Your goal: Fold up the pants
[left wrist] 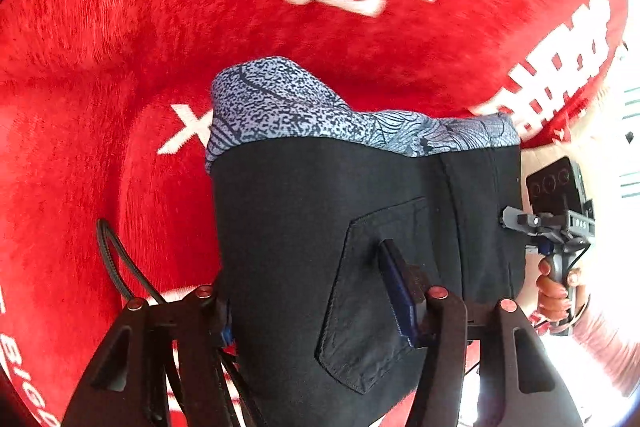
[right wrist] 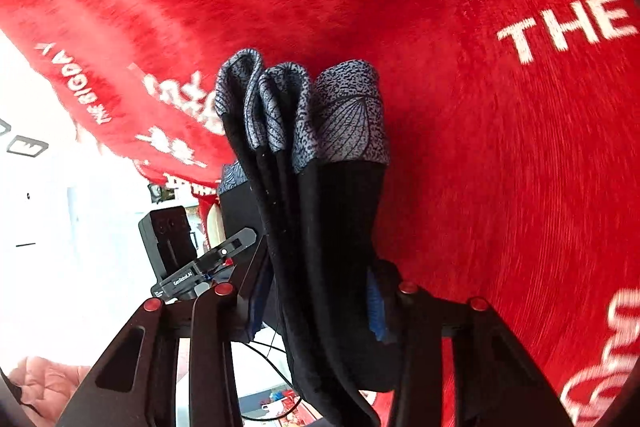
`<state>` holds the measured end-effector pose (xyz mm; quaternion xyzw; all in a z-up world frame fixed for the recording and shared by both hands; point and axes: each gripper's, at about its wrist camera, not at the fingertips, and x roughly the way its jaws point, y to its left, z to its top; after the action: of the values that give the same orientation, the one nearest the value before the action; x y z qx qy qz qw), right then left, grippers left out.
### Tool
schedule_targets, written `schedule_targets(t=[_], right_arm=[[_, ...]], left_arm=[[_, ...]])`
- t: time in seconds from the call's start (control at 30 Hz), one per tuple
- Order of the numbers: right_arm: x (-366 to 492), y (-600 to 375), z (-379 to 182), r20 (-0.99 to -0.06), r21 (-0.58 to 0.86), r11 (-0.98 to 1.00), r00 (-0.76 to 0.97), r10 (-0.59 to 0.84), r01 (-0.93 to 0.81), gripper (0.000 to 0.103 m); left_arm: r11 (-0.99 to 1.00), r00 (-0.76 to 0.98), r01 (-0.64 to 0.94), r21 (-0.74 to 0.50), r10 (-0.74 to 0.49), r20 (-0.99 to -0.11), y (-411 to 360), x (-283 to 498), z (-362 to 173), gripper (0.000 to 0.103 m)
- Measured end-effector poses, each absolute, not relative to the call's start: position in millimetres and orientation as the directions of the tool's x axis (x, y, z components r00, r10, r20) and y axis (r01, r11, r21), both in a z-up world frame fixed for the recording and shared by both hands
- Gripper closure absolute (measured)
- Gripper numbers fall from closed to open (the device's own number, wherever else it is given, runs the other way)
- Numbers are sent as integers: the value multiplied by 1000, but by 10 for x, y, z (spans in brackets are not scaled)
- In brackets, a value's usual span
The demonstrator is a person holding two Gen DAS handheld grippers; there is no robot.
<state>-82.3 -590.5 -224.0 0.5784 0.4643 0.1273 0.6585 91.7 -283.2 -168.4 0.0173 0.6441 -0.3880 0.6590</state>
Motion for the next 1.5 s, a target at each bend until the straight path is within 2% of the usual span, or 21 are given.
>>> schedule_targets(t=[0.23, 0.4, 0.5, 0.57, 0.6, 0.67, 0.73, 0.93, 1.0, 1.07, 1.13, 1.17, 1.3, 1.4, 1.43, 1.5], right_arm=[[-1382, -5737, -1939, -431, 894, 259, 544, 720, 367, 59], [-1701, -5495, -2015, -441, 884, 245, 539, 718, 397, 59], [-1824, -5361, -2191, -485, 859, 269, 525, 700, 436, 59], [-1822, -5261, -2261, -548, 825, 337, 495, 674, 453, 59], [-1818, -5217, -2276, -579, 806, 376, 481, 658, 457, 57], [-1810, -5144, -2271, -658, 751, 468, 465, 592, 466, 48], [-1800, -5103, -2259, -714, 700, 509, 462, 527, 501, 43], [-1782, -4964, -2163, -825, 564, 592, 426, 371, 576, 30], [-1743, -4914, -2103, -885, 464, 637, 358, 299, 616, 22], [-1773, -4893, -2023, -918, 392, 671, 316, 240, 629, 21], [-1797, -4857, -1925, -949, 307, 694, 270, 166, 651, 18], [-1810, -4843, -1893, -959, 272, 700, 249, 137, 660, 16], [-1895, -4739, -1681, -991, 89, 720, 137, -7, 688, 12], [-1987, -4617, -1536, -992, 61, 729, 124, -33, 681, 9], [-2037, -4561, -1487, -991, 65, 735, 130, -32, 675, 2], [-2148, -4462, -1401, -989, 74, 742, 145, -33, 666, 0]], left_arm=[[696, -138, 550, -462, -470, -872, -2594, 399, -1379, 43], [721, -153, 523, -455, -445, -882, -2463, 135, -1578, 43], [733, -159, 520, -438, -421, -893, -2397, 18, -1811, 43], [751, -141, 527, -397, -384, -913, -2382, -57, -1969, 41], [759, -118, 532, -374, -371, -921, -2364, -85, -2002, 34], [778, -46, 536, -327, -360, -932, -2327, -126, -1992, 29], [800, -6, 524, -291, -339, -941, -2329, -147, -1985, 21], [821, 132, 556, -128, -239, -962, -2371, -258, -1840, 19], [816, 167, 575, -68, -198, -966, -2371, -315, -1777, 9], [814, 201, 580, -39, -189, -961, -2307, -361, -1695, 9], [812, 215, 583, -22, -180, -960, -2280, -396, -1649, 8], [814, 211, 580, -18, -171, -962, -2245, -413, -1622, 2], [819, 195, 573, -24, -164, -967, -2157, -468, -1507, 1], [808, 198, 589, -16, -163, -966, -2145, -575, -1420, 1], [801, 200, 599, -5, -155, -967, -2134, -625, -1386, 1], [794, 203, 607, 9, -145, -968, -2120, -704, -1339, 1]])
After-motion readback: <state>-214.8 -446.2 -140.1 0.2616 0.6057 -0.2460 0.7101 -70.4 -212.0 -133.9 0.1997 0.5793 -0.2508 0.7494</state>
